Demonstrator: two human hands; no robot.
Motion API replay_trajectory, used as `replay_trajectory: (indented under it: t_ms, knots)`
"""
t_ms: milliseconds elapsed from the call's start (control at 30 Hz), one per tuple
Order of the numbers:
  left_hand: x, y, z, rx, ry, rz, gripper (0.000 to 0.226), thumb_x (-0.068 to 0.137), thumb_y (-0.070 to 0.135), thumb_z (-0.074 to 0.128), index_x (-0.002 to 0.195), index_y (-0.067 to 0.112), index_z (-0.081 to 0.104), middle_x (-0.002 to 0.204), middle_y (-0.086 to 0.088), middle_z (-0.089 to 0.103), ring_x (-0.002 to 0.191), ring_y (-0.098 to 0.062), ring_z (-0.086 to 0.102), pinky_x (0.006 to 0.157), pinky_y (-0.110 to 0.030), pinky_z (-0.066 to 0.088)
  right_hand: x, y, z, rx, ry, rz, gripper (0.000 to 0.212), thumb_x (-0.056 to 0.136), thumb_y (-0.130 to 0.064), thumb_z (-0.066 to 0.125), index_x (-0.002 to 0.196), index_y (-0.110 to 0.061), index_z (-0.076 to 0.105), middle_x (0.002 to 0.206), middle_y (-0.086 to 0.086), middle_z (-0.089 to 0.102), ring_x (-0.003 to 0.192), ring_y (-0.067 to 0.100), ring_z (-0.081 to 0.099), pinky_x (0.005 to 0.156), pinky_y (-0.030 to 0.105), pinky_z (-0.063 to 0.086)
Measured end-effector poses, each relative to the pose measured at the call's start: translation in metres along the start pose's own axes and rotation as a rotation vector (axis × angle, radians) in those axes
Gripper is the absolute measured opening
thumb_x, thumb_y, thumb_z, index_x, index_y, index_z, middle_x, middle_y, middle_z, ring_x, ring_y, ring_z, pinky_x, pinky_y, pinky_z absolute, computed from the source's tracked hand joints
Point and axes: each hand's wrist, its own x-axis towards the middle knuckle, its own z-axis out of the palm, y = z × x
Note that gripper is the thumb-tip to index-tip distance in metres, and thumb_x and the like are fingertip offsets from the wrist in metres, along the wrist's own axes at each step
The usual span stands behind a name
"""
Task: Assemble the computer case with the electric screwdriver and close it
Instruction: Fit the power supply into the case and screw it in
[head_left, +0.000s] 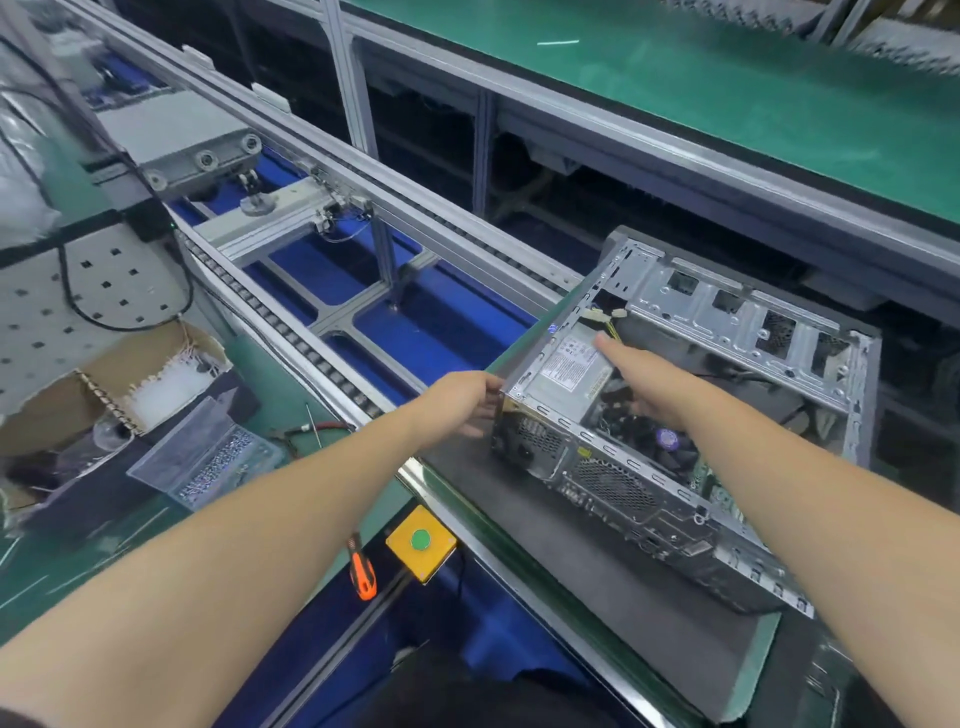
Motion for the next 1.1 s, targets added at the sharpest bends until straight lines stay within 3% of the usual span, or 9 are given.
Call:
replay_trajectory:
  t_ms: [133, 300, 467, 600, 700, 867, 967, 1033, 1100]
  knots:
    - [-0.004, -0.03, 0.005, 0.602, -0.1, 0.27, 0.055, 0.081, 0.044, 0.063, 0.132, 0.028, 0.05, 0.121, 0.008, 0.065, 0.107, -0.016, 0.066, 0.096, -0.039, 0.055, -0.002, 0.0, 0.001, -0.036, 0.032, -0.013, 0.085, 0.09, -0.085, 0.044, 0.155, -0.03, 0.045, 0.168, -0.006, 0.034, 0.157, 0.023, 0.026, 0.125, 0.054, 0.022]
    - [0.013, -0.036, 0.016, 0.817, 0.081, 0.361, 0.05, 0.076, 0.067, 0.074, 0.1, 0.03, 0.052, 0.09, 0.011, 0.063, 0.08, -0.011, 0.061, 0.067, -0.031, 0.052, -0.001, 0.004, 0.001, -0.002, 0.047, -0.023, 0.092, 0.089, -0.086, 0.047, 0.162, -0.032, 0.034, 0.171, -0.007, 0.028, 0.159, 0.023, 0.022, 0.127, 0.054, 0.021]
    - [0.015, -0.036, 0.018, 0.833, 0.139, 0.403, 0.042, 0.077, 0.07, 0.072, 0.08, 0.036, 0.046, 0.072, 0.016, 0.055, 0.066, -0.002, 0.053, 0.052, -0.023, 0.033, 0.0, 0.004, 0.005, 0.006, 0.01, 0.0, 0.096, 0.07, -0.096, 0.056, 0.146, -0.038, 0.055, 0.157, -0.012, 0.049, 0.157, 0.025, 0.025, 0.126, 0.054, 0.015]
    - [0.015, -0.034, 0.022, 0.819, 0.186, 0.412, 0.043, 0.077, 0.07, 0.071, 0.089, 0.033, 0.054, 0.074, 0.011, 0.061, 0.068, -0.006, 0.057, 0.054, -0.026, 0.038, 0.002, 0.001, 0.009, -0.055, 0.081, -0.033, 0.124, 0.051, -0.105, 0.057, 0.153, -0.034, 0.051, 0.164, -0.003, 0.044, 0.153, 0.028, 0.035, 0.123, 0.055, 0.023]
    - [0.014, -0.033, 0.022, 0.805, 0.203, 0.407, 0.045, 0.072, 0.074, 0.072, 0.081, 0.034, 0.052, 0.072, 0.009, 0.062, 0.067, -0.008, 0.059, 0.054, -0.027, 0.038, 0.004, -0.002, 0.003, -0.181, 0.16, -0.027, 0.111, 0.06, -0.103, 0.048, 0.146, -0.033, 0.059, 0.161, -0.001, 0.046, 0.146, 0.03, 0.045, 0.115, 0.051, 0.032]
    - [0.014, -0.034, 0.025, 0.775, 0.266, 0.425, 0.058, 0.06, 0.086, 0.068, 0.077, 0.032, 0.052, 0.067, 0.01, 0.06, 0.064, -0.007, 0.058, 0.05, -0.027, 0.036, 0.006, -0.006, -0.006, -0.31, 0.126, -0.054, 0.088, 0.079, -0.095, 0.042, 0.133, -0.031, 0.07, 0.158, -0.001, 0.051, 0.142, 0.029, 0.049, 0.114, 0.048, 0.032]
    - [0.013, -0.043, 0.026, 0.698, 0.211, 0.451, 0.059, 0.058, 0.088, 0.068, 0.086, 0.037, 0.056, 0.072, 0.014, 0.064, 0.066, -0.003, 0.061, 0.052, -0.021, 0.04, 0.002, -0.004, -0.005, -0.307, 0.143, -0.088, 0.058, 0.089, -0.086, 0.044, 0.098, -0.037, 0.073, 0.114, -0.018, 0.068, 0.1, 0.013, 0.064, 0.1, 0.039, 0.034]
    - [0.012, -0.05, 0.026, 0.625, 0.15, 0.469, 0.049, 0.062, 0.082, 0.072, 0.085, 0.043, 0.055, 0.07, 0.021, 0.066, 0.069, 0.005, 0.062, 0.049, -0.011, 0.041, 0.002, 0.001, -0.003, -0.32, 0.151, -0.105, 0.059, 0.09, -0.086, 0.043, 0.09, -0.036, 0.075, 0.095, -0.027, 0.068, 0.077, 0.001, 0.061, 0.097, 0.037, 0.033]
    - [0.011, -0.053, 0.027, 0.609, 0.086, 0.5, 0.039, 0.067, 0.078, 0.073, 0.083, 0.05, 0.051, 0.073, 0.043, 0.06, 0.073, 0.02, 0.056, 0.054, -0.002, 0.039, 0.005, 0.006, -0.001, -0.329, 0.149, -0.09, 0.075, 0.084, -0.09, 0.042, 0.105, -0.029, 0.08, 0.116, -0.017, 0.07, 0.101, 0.011, 0.065, 0.099, 0.039, 0.034]
